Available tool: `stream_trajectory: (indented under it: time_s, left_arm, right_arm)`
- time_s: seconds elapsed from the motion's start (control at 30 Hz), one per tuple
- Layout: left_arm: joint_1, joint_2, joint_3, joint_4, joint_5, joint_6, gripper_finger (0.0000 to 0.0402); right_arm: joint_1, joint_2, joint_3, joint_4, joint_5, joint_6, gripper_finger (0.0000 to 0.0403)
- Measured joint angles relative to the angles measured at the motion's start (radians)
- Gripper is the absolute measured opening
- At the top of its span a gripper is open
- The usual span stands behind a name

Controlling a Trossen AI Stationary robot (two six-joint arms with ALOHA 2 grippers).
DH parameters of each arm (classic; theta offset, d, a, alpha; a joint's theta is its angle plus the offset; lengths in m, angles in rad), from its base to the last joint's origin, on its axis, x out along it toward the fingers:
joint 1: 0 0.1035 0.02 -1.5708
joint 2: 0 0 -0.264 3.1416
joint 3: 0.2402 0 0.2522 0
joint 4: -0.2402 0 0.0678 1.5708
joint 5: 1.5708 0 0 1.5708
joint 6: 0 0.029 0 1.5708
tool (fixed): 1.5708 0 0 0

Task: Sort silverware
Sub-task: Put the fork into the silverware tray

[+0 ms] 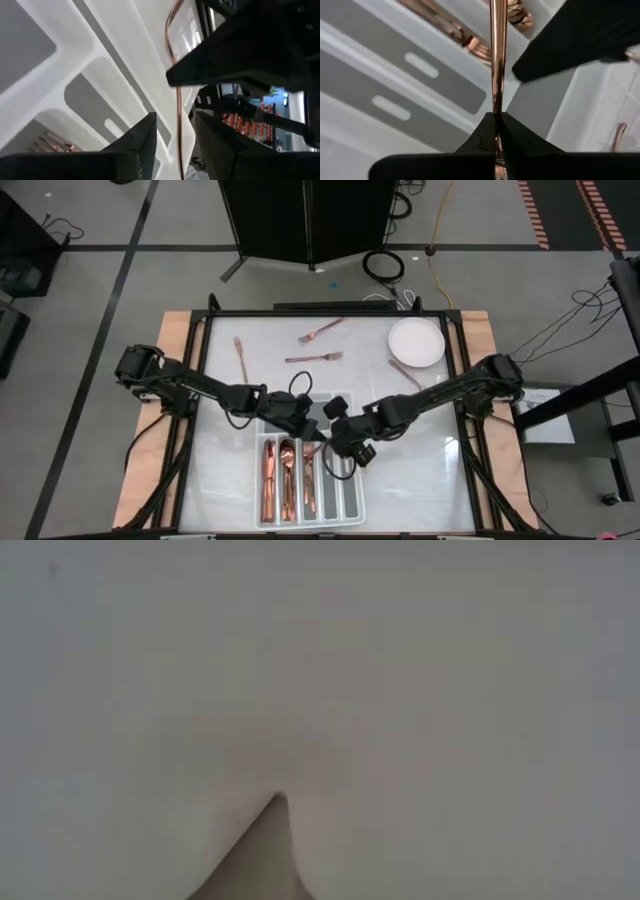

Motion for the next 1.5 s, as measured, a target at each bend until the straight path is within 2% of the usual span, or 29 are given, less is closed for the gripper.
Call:
stream_trajectory:
  time_s: [0.67, 0.8, 0.93, 1.03, 1.17, 1.33, 1.43, 1.5]
  left_arm:
    - [0.0, 0.0, 0.0, -0.004, -0.007, 0.096, 0.0129]
    - [0.0, 0.0, 0.0, -0.008, -0.008, 0.137, 0.0089]
    - [0.0, 0.0, 0.0, -0.004, -0.008, 0.16, 0.002]
    - [-0.001, -0.001, 0.0, -0.011, -0.033, 0.158, 0.001]
    - [0.0, -0.001, 0.0, -0.05, -0.101, 0.157, 0.0006]
    - [0.002, -0.008, -0.001, -0.13, -0.104, 0.131, 0.0004]
    - [0.002, -0.074, -0.002, -0.206, -0.11, 0.134, 0.0003]
    - [-0.019, -0.143, 0.0, -0.289, -0.186, 0.132, 0.0003]
  right_arm:
    - [-0.032, 0.002, 0.008, 0.07, -0.001, -0.022, 0.0]
    - [-0.032, 0.002, 0.008, 0.071, -0.003, -0.022, 0.0]
    - [-0.032, 0.002, 0.008, 0.071, -0.006, -0.025, 0.0002]
    - [-0.032, 0.002, 0.007, 0.07, -0.005, -0.014, 0.0022]
    - [-0.029, -0.004, 0.007, 0.093, 0.002, 0.007, 0.0067]
    - [-0.029, -0.076, 0.007, -0.025, 0.047, 0.078, 0.0118]
    - [-0.029, -0.153, 0.007, -0.107, 0.049, 0.182, 0.0131]
    - [-0.021, -0.201, 0.007, -0.145, 0.051, 0.25, 0.0132]
